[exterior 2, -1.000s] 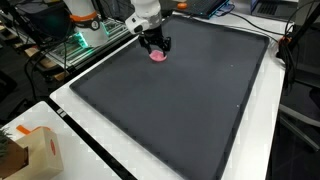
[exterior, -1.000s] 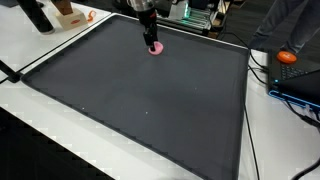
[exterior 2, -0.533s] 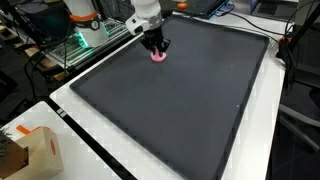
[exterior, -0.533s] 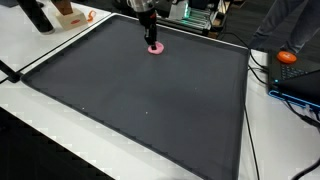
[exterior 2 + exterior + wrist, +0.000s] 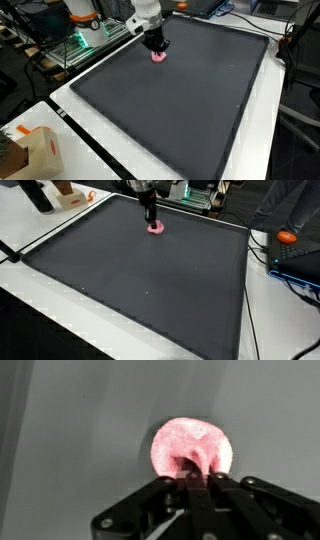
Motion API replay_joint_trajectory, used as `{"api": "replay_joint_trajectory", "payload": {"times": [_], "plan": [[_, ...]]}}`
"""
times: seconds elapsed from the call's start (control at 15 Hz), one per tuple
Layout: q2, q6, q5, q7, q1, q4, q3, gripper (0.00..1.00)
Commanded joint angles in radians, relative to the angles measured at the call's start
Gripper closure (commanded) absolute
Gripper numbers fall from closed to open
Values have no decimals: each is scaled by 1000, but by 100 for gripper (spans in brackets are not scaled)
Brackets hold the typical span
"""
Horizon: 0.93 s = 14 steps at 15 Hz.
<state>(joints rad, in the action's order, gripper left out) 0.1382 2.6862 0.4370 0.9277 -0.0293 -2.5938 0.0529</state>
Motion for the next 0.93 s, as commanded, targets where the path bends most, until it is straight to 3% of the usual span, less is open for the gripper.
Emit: {"api": "replay_joint_trajectory", "payload": {"times": [0.0, 0.2, 0.27, 0.4, 0.67, 0.87], "plan": [[19, 15, 5, -2, -11, -4, -7, 99], [17, 5, 13, -10, -7, -2, -6, 99], [13, -11, 33, -26, -2, 1, -1, 71], [9, -27, 32, -27, -1, 3, -3, 63], [-2, -62, 19, -41, 2, 11, -7, 34], [-5, -103, -56, -22, -5, 26, -24, 12]]}}
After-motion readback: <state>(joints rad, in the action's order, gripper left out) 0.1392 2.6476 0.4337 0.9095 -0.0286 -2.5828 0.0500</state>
